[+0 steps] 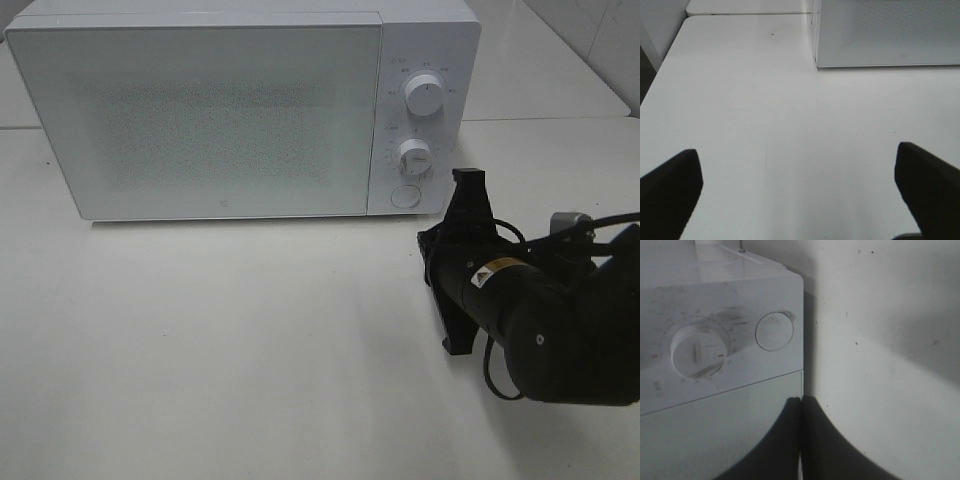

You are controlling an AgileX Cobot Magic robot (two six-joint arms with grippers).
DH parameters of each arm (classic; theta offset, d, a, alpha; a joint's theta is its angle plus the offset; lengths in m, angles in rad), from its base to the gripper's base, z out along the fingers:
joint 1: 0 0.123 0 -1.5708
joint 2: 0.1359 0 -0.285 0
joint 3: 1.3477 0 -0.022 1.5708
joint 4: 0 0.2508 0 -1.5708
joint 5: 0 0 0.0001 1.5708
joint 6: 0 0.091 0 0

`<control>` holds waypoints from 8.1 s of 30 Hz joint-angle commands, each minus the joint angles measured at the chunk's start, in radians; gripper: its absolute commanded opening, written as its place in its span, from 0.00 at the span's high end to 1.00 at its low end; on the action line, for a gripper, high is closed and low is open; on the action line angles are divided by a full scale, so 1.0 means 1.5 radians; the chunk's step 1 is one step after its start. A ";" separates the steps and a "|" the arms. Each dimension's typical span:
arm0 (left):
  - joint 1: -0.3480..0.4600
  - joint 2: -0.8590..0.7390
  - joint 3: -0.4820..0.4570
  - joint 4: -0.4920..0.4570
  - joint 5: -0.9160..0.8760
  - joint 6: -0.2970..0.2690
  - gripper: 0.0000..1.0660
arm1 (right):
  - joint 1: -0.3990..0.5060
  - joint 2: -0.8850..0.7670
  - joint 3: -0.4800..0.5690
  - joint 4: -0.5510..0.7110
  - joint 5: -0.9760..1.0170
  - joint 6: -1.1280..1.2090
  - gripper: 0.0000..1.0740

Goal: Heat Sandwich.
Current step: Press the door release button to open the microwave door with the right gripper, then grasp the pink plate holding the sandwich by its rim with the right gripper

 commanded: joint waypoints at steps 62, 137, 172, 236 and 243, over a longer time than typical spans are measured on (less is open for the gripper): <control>-0.001 -0.017 0.002 -0.001 -0.001 -0.001 0.05 | -0.139 0.168 -0.297 -0.089 -0.063 -0.083 1.00; -0.001 -0.017 0.002 -0.001 -0.001 -0.001 0.05 | -0.073 -0.047 -0.096 -0.152 0.281 -0.130 1.00; -0.001 -0.017 0.002 -0.001 -0.001 -0.001 0.05 | -0.073 -0.073 -0.381 -0.371 0.990 -0.885 0.99; -0.001 -0.017 0.002 -0.001 -0.001 -0.001 0.05 | -0.071 -0.044 -0.529 -0.546 0.973 -1.671 0.11; -0.001 -0.017 0.002 -0.001 -0.001 -0.001 0.05 | -0.053 -0.008 -0.582 -0.557 0.969 -1.679 0.12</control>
